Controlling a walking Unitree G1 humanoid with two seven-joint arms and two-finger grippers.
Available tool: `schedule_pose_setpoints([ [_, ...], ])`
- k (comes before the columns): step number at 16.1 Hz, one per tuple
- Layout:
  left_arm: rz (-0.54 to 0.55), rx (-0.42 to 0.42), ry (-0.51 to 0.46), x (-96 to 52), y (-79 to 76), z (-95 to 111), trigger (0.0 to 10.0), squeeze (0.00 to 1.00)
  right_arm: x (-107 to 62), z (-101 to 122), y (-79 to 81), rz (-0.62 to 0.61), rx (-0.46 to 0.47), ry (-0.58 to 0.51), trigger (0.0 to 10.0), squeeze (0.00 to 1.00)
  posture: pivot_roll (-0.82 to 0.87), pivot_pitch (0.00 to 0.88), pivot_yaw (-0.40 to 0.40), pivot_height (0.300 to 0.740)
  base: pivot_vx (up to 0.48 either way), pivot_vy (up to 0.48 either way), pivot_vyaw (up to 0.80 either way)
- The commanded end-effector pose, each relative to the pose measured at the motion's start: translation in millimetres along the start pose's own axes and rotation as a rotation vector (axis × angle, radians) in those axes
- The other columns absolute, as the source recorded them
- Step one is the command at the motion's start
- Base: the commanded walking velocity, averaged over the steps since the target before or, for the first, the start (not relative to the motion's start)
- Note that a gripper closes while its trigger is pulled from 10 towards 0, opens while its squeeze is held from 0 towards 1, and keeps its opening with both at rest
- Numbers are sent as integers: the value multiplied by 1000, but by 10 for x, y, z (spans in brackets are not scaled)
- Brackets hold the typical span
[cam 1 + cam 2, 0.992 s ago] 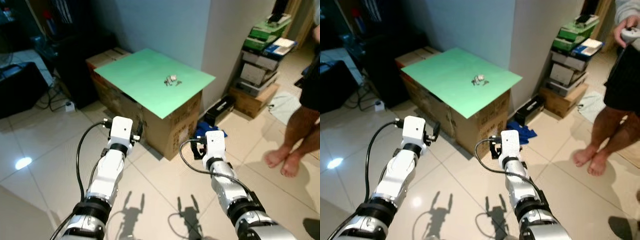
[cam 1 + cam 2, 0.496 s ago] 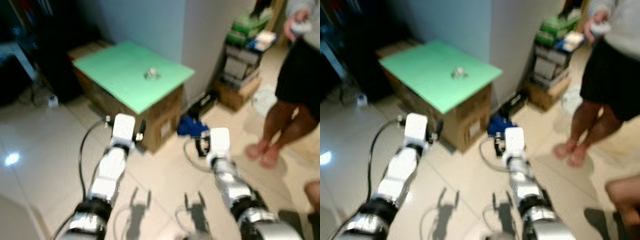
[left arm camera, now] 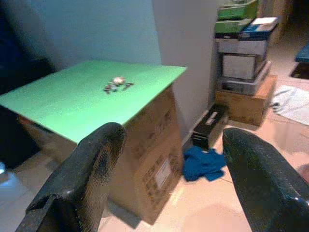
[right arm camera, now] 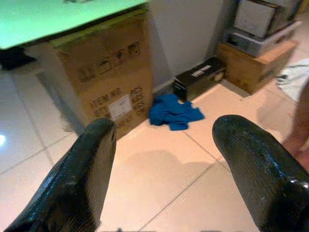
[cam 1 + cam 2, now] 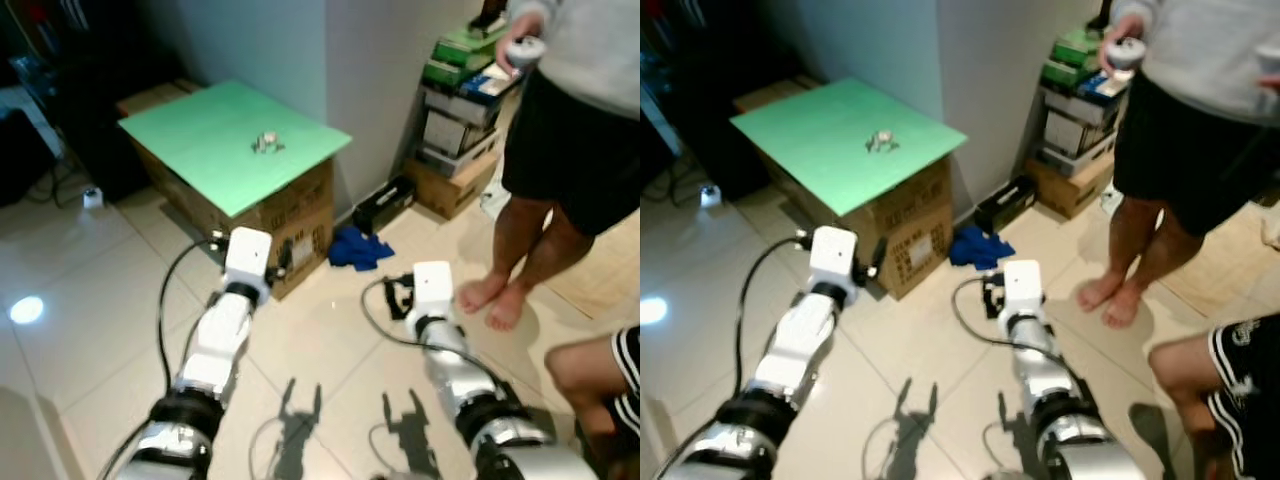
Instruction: Hang keys on a hook
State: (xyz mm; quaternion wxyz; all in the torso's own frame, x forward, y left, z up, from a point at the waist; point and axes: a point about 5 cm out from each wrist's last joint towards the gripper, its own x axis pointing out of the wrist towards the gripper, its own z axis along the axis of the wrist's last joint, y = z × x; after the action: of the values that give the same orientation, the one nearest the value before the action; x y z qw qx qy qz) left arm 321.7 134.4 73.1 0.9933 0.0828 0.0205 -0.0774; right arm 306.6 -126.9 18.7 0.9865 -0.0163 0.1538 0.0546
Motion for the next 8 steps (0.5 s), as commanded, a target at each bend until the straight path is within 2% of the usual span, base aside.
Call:
schedule_pose_setpoints([
  [1,18,-3,22,5,45,-23,10000,0,8,4,35,17,-14,6,10000,0,-67,0,86,740,0,0,0],
  [3,-14,-4,8,1,31,-7,10000,0,13,7,57,25,-19,8,10000,0,-68,0,92,740,0,0,0],
  [8,-52,6,2,18,-18,16,10000,0,15,10,61,25,-17,6,10000,0,-76,0,103,740,480,0,0],
])
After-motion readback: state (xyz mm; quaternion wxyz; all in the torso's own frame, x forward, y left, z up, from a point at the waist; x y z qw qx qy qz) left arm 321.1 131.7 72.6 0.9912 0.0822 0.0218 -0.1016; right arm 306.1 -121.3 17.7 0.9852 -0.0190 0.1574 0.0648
